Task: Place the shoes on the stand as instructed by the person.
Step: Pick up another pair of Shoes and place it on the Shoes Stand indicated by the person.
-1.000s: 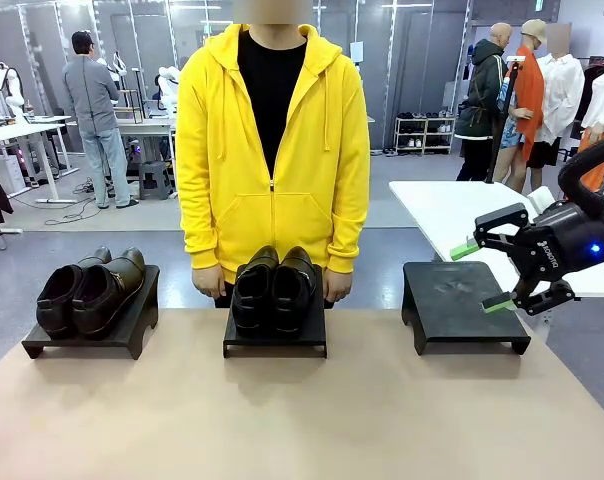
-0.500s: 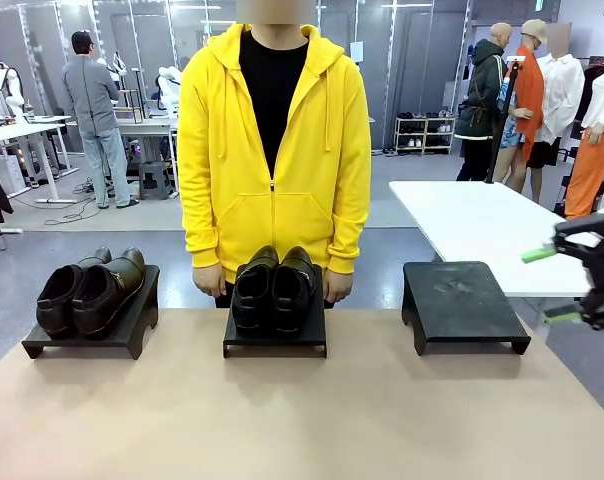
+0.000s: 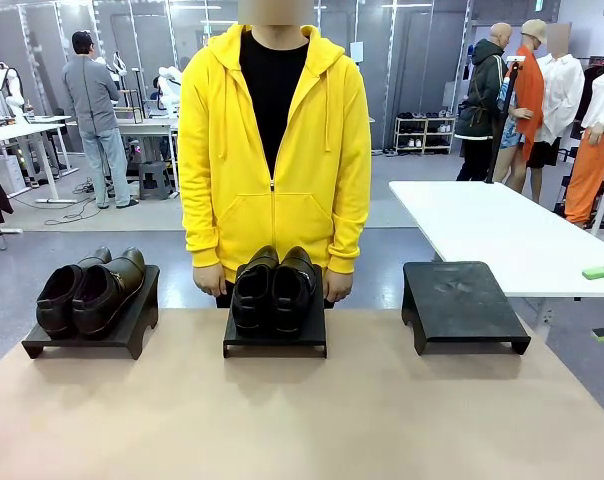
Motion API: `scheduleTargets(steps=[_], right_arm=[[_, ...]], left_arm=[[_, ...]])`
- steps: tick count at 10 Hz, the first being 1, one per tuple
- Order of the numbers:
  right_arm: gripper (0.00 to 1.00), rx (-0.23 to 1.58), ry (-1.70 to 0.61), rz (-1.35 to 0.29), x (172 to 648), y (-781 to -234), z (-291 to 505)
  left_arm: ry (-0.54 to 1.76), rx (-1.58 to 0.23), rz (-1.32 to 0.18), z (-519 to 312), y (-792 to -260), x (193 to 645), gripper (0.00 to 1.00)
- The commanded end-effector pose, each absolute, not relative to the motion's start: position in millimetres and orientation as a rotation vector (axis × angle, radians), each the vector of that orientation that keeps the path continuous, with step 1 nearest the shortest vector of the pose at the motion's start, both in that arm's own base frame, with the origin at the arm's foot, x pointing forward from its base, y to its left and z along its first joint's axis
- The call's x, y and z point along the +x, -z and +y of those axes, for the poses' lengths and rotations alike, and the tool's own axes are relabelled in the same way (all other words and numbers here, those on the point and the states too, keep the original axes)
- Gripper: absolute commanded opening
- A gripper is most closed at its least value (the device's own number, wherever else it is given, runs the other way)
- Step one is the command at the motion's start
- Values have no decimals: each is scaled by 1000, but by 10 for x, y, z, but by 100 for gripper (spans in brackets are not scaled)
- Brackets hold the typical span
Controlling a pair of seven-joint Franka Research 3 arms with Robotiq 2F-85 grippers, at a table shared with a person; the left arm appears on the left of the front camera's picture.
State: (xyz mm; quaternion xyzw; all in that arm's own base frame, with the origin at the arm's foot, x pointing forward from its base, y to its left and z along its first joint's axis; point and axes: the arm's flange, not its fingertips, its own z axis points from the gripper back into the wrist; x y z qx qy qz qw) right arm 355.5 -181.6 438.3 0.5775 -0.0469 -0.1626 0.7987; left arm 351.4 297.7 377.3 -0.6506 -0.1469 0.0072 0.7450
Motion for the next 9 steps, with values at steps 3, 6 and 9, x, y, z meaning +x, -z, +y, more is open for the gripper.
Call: scheduleTargets(steps=[3,6,9], right_arm=[[100,1418,265,-120,3458,-4033,-2238],[100,1396,292,-105,3388,-3976,-2171],[100,1396,292,-105,3388,-3976,-2171]], left_arm=[[-14,-1419,-320,2954,-3798,3488,100],[-14,-1419,-320,2954,-3798,3488,100],[-14,-1419,-320,2954,-3798,3488,100]])
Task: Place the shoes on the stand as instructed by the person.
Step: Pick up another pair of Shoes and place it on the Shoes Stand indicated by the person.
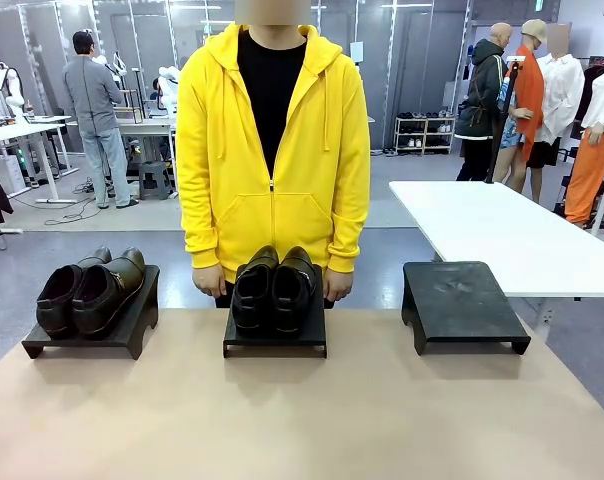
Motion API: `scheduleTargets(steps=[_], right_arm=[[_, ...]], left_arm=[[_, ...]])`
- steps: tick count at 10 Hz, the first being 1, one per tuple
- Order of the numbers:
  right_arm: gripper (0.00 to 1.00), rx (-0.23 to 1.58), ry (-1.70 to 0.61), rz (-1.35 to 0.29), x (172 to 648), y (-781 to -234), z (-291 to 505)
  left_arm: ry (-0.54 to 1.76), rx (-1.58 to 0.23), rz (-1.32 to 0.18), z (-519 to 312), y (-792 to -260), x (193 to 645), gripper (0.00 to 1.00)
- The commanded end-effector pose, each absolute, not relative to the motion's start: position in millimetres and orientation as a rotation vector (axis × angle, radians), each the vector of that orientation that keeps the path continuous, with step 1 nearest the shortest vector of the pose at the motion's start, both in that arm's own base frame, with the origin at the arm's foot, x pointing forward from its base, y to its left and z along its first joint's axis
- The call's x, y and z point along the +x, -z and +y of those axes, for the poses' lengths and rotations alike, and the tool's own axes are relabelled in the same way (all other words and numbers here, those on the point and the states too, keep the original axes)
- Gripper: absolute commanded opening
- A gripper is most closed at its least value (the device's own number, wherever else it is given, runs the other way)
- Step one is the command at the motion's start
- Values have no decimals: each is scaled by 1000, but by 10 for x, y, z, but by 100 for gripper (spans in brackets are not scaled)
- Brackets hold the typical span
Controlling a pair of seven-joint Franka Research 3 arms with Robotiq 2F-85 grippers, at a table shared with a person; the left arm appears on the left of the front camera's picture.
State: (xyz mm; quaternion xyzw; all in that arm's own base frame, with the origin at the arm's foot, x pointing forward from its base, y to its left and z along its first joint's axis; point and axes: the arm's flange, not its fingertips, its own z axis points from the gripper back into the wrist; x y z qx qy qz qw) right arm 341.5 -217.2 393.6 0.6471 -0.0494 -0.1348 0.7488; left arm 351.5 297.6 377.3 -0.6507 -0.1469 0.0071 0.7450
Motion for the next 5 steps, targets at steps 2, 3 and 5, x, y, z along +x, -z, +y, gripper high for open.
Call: scheduleTargets(steps=[2,3,5], right_arm=[[100,1396,292,-105,3388,-3976,-2171],[100,1396,292,-105,3388,-3976,-2171],[100,1396,292,-105,3388,-3976,-2171]], left_arm=[[-14,-1419,-320,2954,-3798,3488,100],[-14,-1419,-320,2954,-3798,3488,100],[-14,-1419,-320,2954,-3798,3488,100]])
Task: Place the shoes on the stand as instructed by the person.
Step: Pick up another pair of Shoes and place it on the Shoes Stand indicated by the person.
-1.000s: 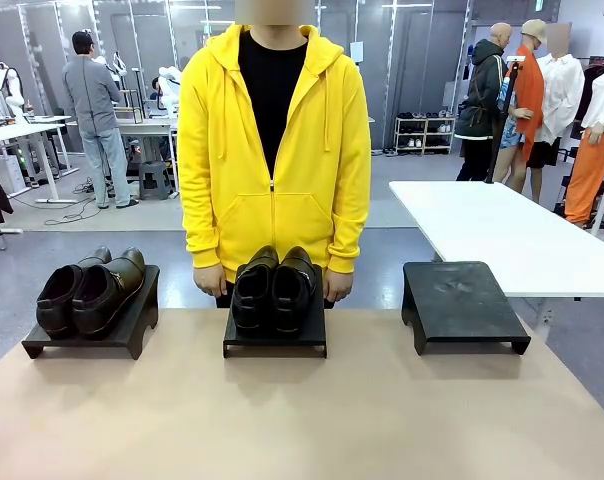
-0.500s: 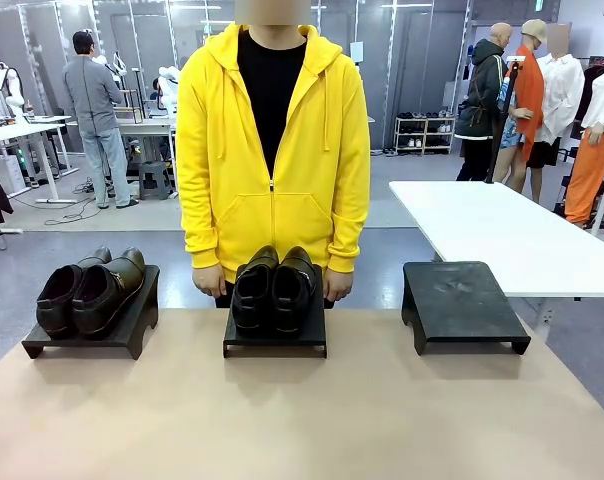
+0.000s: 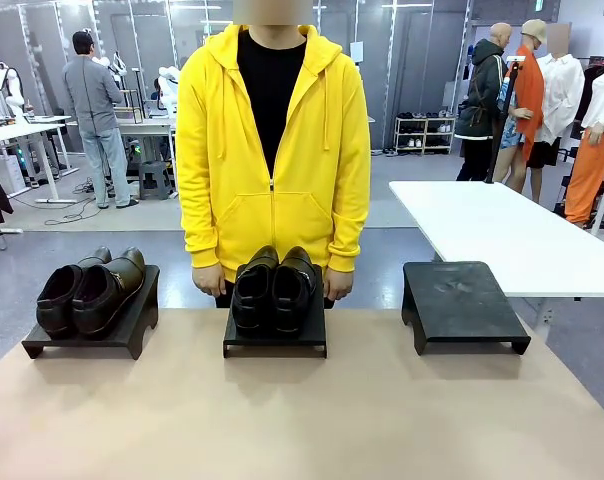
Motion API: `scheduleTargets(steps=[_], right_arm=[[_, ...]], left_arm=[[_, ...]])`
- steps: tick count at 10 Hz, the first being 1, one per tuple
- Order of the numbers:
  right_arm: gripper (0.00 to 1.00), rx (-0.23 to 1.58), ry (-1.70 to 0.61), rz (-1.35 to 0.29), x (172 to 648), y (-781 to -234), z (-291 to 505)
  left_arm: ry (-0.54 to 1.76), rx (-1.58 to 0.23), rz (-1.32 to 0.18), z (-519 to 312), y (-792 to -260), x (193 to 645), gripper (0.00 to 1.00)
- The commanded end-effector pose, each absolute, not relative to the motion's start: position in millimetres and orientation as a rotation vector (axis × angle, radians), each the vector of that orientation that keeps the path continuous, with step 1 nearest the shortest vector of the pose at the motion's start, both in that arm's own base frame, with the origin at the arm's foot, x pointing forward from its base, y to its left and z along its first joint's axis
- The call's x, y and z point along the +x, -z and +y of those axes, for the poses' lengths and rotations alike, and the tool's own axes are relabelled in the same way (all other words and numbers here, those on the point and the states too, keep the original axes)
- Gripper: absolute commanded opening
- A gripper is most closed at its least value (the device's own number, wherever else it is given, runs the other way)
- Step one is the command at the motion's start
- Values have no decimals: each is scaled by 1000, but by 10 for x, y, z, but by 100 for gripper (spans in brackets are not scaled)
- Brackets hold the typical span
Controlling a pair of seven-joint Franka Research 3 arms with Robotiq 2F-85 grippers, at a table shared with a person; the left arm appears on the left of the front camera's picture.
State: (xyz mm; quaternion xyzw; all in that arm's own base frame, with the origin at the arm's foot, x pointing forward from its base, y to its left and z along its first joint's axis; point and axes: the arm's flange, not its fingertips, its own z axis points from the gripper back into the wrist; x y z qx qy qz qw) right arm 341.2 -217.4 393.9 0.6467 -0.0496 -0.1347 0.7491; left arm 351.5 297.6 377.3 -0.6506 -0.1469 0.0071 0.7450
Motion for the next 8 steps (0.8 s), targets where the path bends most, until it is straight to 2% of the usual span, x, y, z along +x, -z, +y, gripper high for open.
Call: scheduleTargets(steps=[1,8], right_arm=[[100,1396,292,-105,3388,-3976,-2171],[100,1396,292,-105,3388,-3976,-2171]], left_arm=[[-14,-1419,-320,2954,-3798,3488,100],[-14,-1419,-320,2954,-3798,3488,100]])
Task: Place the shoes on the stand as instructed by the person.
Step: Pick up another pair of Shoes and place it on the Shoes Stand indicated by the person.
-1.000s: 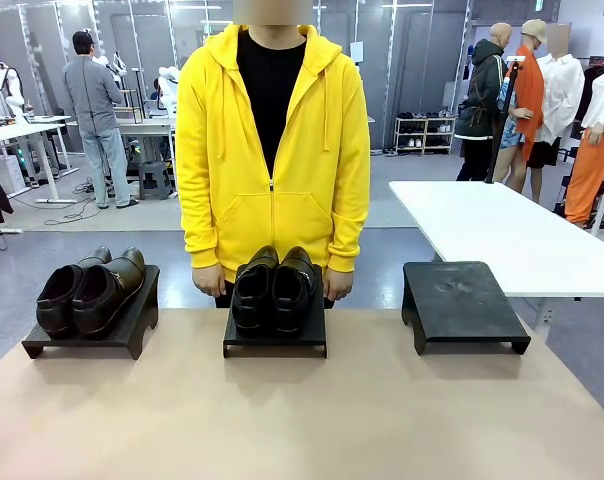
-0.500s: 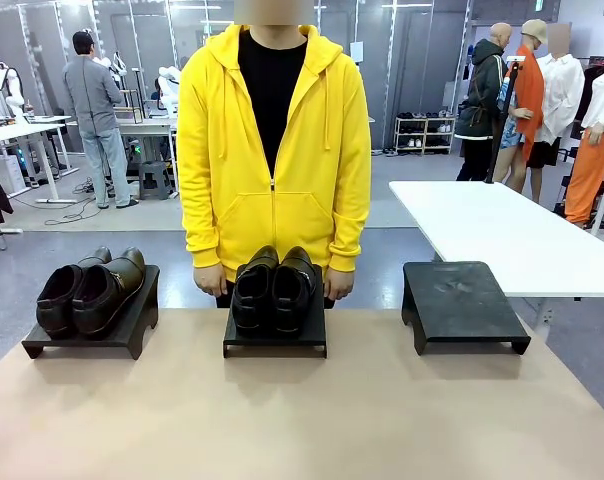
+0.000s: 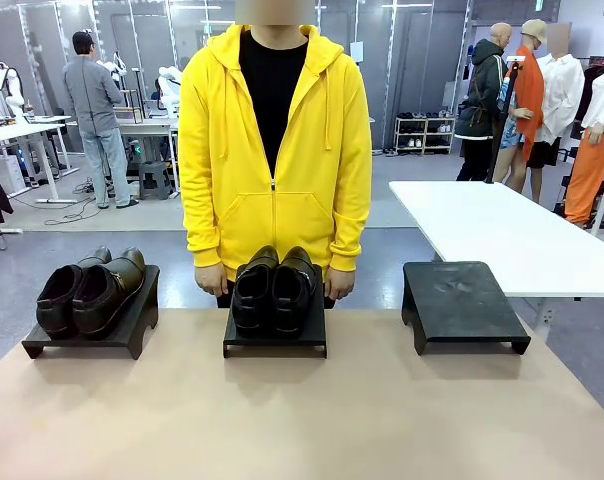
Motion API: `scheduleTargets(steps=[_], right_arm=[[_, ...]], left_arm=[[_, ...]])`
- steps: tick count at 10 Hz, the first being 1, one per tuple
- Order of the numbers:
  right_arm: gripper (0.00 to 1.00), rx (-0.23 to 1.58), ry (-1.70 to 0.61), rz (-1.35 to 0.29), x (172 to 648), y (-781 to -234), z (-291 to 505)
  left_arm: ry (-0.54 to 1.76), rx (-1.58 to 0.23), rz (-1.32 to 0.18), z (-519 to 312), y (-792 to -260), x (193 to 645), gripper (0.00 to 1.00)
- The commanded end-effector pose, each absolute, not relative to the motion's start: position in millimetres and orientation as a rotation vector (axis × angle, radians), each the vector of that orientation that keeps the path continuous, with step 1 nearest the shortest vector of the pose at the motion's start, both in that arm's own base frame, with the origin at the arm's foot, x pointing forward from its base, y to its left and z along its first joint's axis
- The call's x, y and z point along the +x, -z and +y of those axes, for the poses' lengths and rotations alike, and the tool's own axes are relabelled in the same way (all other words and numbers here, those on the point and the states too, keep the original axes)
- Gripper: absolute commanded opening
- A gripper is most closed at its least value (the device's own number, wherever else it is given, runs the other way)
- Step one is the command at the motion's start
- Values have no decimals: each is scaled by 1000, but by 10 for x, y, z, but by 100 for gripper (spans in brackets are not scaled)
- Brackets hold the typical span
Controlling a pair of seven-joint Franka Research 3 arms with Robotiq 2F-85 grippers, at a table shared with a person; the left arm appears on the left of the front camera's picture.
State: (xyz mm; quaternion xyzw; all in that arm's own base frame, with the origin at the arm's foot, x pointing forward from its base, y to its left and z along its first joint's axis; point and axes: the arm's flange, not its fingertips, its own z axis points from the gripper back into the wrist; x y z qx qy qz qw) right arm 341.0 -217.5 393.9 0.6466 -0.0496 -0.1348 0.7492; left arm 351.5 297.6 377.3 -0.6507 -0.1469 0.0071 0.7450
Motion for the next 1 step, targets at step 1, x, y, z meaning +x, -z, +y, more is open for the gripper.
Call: scheduleTargets(steps=[1], right_arm=[[100,1396,292,-105,3388,-3976,-2171]], left_arm=[[-14,-1419,-320,2954,-3798,3488,100]])
